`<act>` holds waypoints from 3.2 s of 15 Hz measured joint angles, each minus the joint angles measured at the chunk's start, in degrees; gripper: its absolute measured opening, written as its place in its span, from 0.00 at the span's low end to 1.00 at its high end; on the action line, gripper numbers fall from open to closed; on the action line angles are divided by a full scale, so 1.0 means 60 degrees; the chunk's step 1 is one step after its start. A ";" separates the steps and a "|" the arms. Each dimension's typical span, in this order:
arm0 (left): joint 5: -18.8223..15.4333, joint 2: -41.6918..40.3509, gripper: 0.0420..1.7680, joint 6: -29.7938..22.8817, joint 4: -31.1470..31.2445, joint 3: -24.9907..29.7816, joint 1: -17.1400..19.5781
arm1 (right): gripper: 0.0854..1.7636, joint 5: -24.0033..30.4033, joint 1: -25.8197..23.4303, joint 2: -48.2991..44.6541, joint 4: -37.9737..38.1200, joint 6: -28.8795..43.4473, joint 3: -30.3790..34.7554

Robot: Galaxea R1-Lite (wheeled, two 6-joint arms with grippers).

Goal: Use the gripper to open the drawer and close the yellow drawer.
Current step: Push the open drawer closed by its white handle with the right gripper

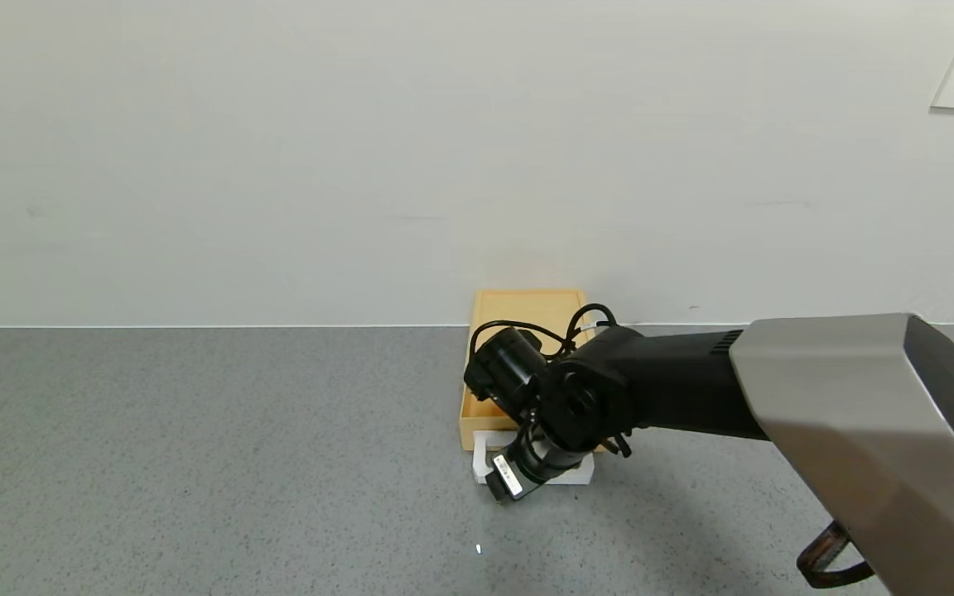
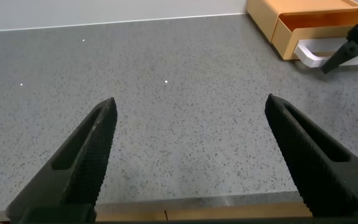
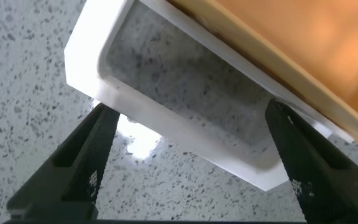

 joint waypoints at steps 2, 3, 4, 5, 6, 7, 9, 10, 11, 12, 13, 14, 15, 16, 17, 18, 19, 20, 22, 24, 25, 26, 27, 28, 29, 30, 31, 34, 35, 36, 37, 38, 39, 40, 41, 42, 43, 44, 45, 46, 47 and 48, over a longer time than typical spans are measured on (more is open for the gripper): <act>0.0000 0.0000 0.97 0.0000 0.0000 0.0000 0.0004 | 0.97 0.0018 -0.0095 0.0134 0.0000 0.0004 -0.0276; 0.0000 0.0000 0.97 0.0000 0.0000 0.0000 0.0000 | 0.97 0.0018 -0.0146 0.0211 -0.0022 0.0000 -0.0414; 0.0000 0.0000 0.97 0.0000 0.0000 0.0000 0.0000 | 0.97 0.0014 -0.0191 0.0266 -0.0095 -0.0008 -0.0484; 0.0004 0.0000 0.97 0.0004 -0.0004 0.0000 0.0000 | 0.97 0.0018 -0.0234 0.0307 -0.0219 -0.0028 -0.0520; 0.0000 0.0000 0.97 0.0000 0.0000 0.0000 0.0000 | 0.97 0.0022 -0.0278 0.0345 -0.0362 -0.0047 -0.0542; 0.0000 0.0000 0.97 0.0000 0.0000 0.0000 0.0000 | 0.97 0.0022 -0.0329 0.0382 -0.0508 -0.0069 -0.0553; 0.0000 0.0000 0.97 0.0000 0.0000 0.0000 0.0000 | 0.97 0.0018 -0.0417 0.0455 -0.0794 -0.0083 -0.0567; 0.0004 0.0000 0.97 0.0000 -0.0004 0.0000 0.0000 | 0.97 0.0018 -0.0445 0.0473 -0.0872 -0.0081 -0.0567; 0.0000 0.0000 0.97 0.0004 -0.0004 0.0000 0.0000 | 0.97 0.0022 -0.0467 0.0500 -0.0987 -0.0081 -0.0567; 0.0000 0.0000 0.97 0.0004 -0.0004 0.0000 0.0000 | 0.97 0.0022 -0.0490 0.0518 -0.1105 -0.0083 -0.0567; 0.0000 0.0000 0.97 0.0000 0.0000 0.0000 0.0000 | 0.97 0.0012 -0.0522 0.0534 -0.1304 -0.0083 -0.0567; 0.0000 0.0000 0.97 0.0004 -0.0004 0.0000 0.0004 | 0.97 0.0004 -0.0551 0.0551 -0.1516 -0.0081 -0.0567; 0.0000 0.0000 0.97 0.0000 -0.0004 0.0000 0.0004 | 0.97 0.0008 -0.0579 0.0557 -0.1662 -0.0069 -0.0565; 0.0000 0.0000 0.97 0.0000 0.0000 0.0000 0.0004 | 0.97 -0.0006 -0.0595 0.0565 -0.1790 -0.0063 -0.0565; 0.0000 0.0000 0.97 0.0000 -0.0004 0.0000 0.0000 | 0.97 -0.0014 -0.0605 0.0571 -0.1883 -0.0059 -0.0565; 0.0000 0.0000 0.97 0.0000 -0.0004 0.0000 0.0000 | 0.97 -0.0014 -0.0620 0.0575 -0.1932 -0.0063 -0.0565; 0.0000 0.0000 0.97 0.0000 -0.0004 0.0000 0.0000 | 0.97 -0.0022 -0.0628 0.0579 -0.1946 -0.0065 -0.0565; 0.0000 0.0000 0.97 0.0000 -0.0004 0.0000 0.0000 | 0.97 -0.0014 -0.0652 0.0583 -0.1953 -0.0065 -0.0565; 0.0000 0.0000 0.97 0.0000 -0.0004 0.0000 0.0000 | 0.97 -0.0010 -0.0675 0.0587 -0.1957 -0.0063 -0.0561; 0.0000 0.0000 0.97 0.0000 -0.0004 0.0000 0.0004 | 0.97 -0.0010 -0.0683 0.0589 -0.1961 -0.0059 -0.0561; 0.0004 0.0000 0.97 0.0000 -0.0004 0.0000 0.0000 | 0.97 -0.0010 -0.0683 0.0597 -0.1965 -0.0059 -0.0561; 0.0000 0.0000 0.97 0.0000 0.0000 0.0000 0.0000 | 0.97 -0.0010 -0.0675 0.0616 -0.1969 -0.0047 -0.0561; 0.0000 0.0000 0.97 0.0000 0.0000 0.0000 0.0000 | 0.97 -0.0006 -0.0675 0.0638 -0.1971 -0.0045 -0.0565; 0.0000 0.0000 0.97 0.0000 -0.0004 0.0000 0.0000 | 0.97 -0.0006 -0.0670 0.0666 -0.1971 -0.0045 -0.0561; 0.0000 0.0000 0.97 0.0000 -0.0004 0.0000 0.0000 | 0.97 -0.0006 -0.0666 0.0689 -0.1969 -0.0045 -0.0561; 0.0000 0.0000 0.97 0.0004 0.0000 0.0000 0.0000 | 0.97 -0.0006 -0.0666 0.0699 -0.1965 -0.0041 -0.0561; 0.0004 0.0000 0.97 0.0000 -0.0004 0.0000 0.0004 | 0.97 -0.0010 -0.0666 0.0711 -0.1965 -0.0041 -0.0565; 0.0004 0.0000 0.97 0.0000 -0.0004 0.0000 0.0000 | 0.97 -0.0010 -0.0666 0.0711 -0.1946 -0.0051 -0.0565; 0.0000 0.0000 0.97 0.0004 0.0000 0.0000 0.0000 | 0.97 -0.0014 -0.0666 0.0703 -0.1942 -0.0051 -0.0561; 0.0000 0.0000 0.97 0.0000 0.0000 0.0000 0.0000 | 0.97 -0.0014 -0.0666 0.0693 -0.1942 -0.0055 -0.0553; 0.0000 0.0000 0.97 0.0004 -0.0004 0.0000 0.0000 | 0.97 -0.0018 -0.0666 0.0693 -0.1946 -0.0055 -0.0553; 0.0004 0.0000 0.97 0.0000 0.0000 0.0000 0.0004 | 0.97 -0.0022 -0.0664 0.0695 -0.1942 -0.0055 -0.0549; 0.0000 0.0000 0.97 0.0004 0.0000 0.0000 0.0000 | 0.97 -0.0037 -0.0660 0.0699 -0.1953 -0.0055 -0.0549; 0.0000 0.0000 0.97 0.0000 0.0000 0.0000 0.0000 | 0.97 -0.0039 -0.0656 0.0699 -0.1957 -0.0055 -0.0549; 0.0000 0.0000 0.97 0.0000 0.0000 0.0000 0.0000 | 0.97 -0.0033 -0.0646 0.0695 -0.1957 -0.0055 -0.0549; 0.0000 0.0000 0.97 0.0000 0.0000 0.0000 0.0000 | 0.97 -0.0033 -0.0628 0.0693 -0.1946 -0.0055 -0.0549; 0.0000 0.0000 0.97 0.0000 -0.0004 0.0000 0.0000 | 0.97 -0.0028 -0.0597 0.0681 -0.1924 -0.0059 -0.0542; 0.0000 0.0000 0.97 0.0000 -0.0004 0.0000 0.0000 | 0.97 -0.0028 -0.0573 0.0670 -0.1892 -0.0081 -0.0538; 0.0000 0.0000 0.97 0.0000 -0.0004 0.0000 0.0000 | 0.97 -0.0039 -0.0547 0.0656 -0.1863 -0.0110 -0.0532; 0.0000 0.0000 0.97 -0.0002 -0.0004 0.0000 0.0000 | 0.97 -0.0039 -0.0532 0.0652 -0.1841 -0.0187 -0.0524; 0.0004 0.0000 0.97 0.0000 -0.0004 0.0000 0.0000 | 0.97 -0.0039 -0.0514 0.0648 -0.1829 -0.0349 -0.0514; 0.0000 0.0000 0.97 0.0000 -0.0004 0.0000 0.0000 | 0.97 -0.0069 -0.0514 0.0648 -0.1827 -0.0496 -0.0506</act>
